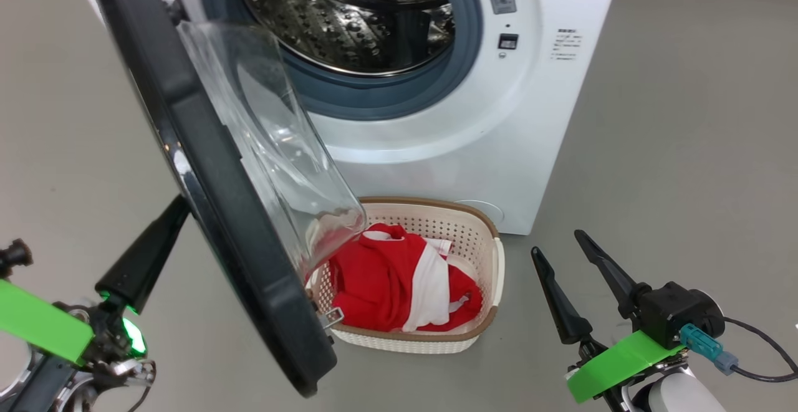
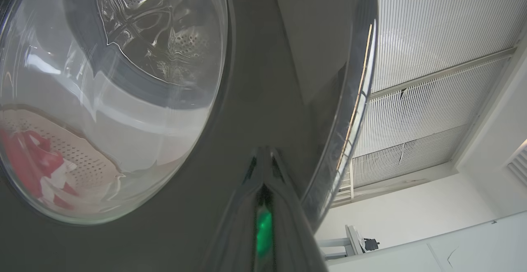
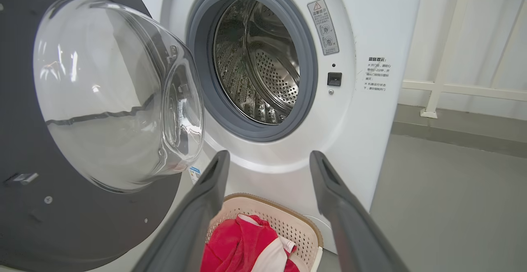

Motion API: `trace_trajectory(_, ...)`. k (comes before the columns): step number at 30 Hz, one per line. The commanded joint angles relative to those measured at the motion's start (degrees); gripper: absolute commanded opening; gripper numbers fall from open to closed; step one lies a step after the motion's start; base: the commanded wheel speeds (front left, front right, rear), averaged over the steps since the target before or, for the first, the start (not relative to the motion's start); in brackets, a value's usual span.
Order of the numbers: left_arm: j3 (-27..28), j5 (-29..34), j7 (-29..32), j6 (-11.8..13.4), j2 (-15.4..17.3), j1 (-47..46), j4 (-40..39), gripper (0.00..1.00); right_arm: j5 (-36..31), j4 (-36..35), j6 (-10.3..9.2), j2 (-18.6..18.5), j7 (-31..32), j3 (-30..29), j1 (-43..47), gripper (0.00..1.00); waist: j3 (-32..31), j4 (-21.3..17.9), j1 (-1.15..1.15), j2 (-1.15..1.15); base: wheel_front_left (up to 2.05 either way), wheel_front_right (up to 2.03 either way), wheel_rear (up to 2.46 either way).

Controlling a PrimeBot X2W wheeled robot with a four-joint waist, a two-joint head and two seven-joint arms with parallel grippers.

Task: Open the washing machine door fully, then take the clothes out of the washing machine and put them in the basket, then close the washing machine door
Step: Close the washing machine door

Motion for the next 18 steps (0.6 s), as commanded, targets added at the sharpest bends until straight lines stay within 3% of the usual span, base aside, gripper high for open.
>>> trace_trajectory(1, 1.0, -1.0, 0.0, -0.6, 1.0, -0.2, -1.7, 0.00, -0.7, -1.5, 0.26, 0.0, -0.4, 0.7, -2.2, 1.00, 0.0, -0.7, 0.00, 0.00, 0.00, 0.00, 0.00)
trace_trajectory(9, 0.8, -1.7, -1.3, -1.6, 1.0, 0.3, -1.5, 0.00, -0.7, -1.6, 0.26, -0.1, -0.4, 0.7, -2.1, 1.00, 0.3, -2.0, 0.00, 0.00, 0.00, 0.00, 0.00)
trace_trajectory(14, 1.0, 3.4, -4.3, -5.1, 2.7, 1.9, -1.8, 0.00, -0.6, -1.5, 0.26, -0.1, -0.4, 0.8, -2.3, 1.00, 0.6, -2.5, 0.00, 0.00, 0.00, 0.00, 0.00)
trace_trajectory(16, 1.1, 7.2, -7.0, -6.9, 3.4, 2.7, -1.2, 0.64, -0.5, -1.5, 0.26, -0.1, -0.4, 0.8, -2.4, 1.00, 0.7, -2.6, 0.00, 0.00, 0.00, 0.00, 0.00)
trace_trajectory(17, 1.1, 7.2, -7.0, -6.9, 3.4, 2.7, -1.2, 0.64, -0.5, -1.5, 0.26, -0.1, -0.4, 0.8, -2.4, 1.00, 0.7, -2.6, 0.00, 0.00, 0.00, 0.00, 0.00)
trace_trajectory(18, 1.3, 9.1, -8.8, -7.7, 3.4, 3.0, -0.7, 1.00, -0.5, -1.4, 0.26, -0.1, -0.4, 0.8, -2.4, 1.00, 0.7, -2.7, 0.00, 0.00, 0.00, 0.00, 0.00)
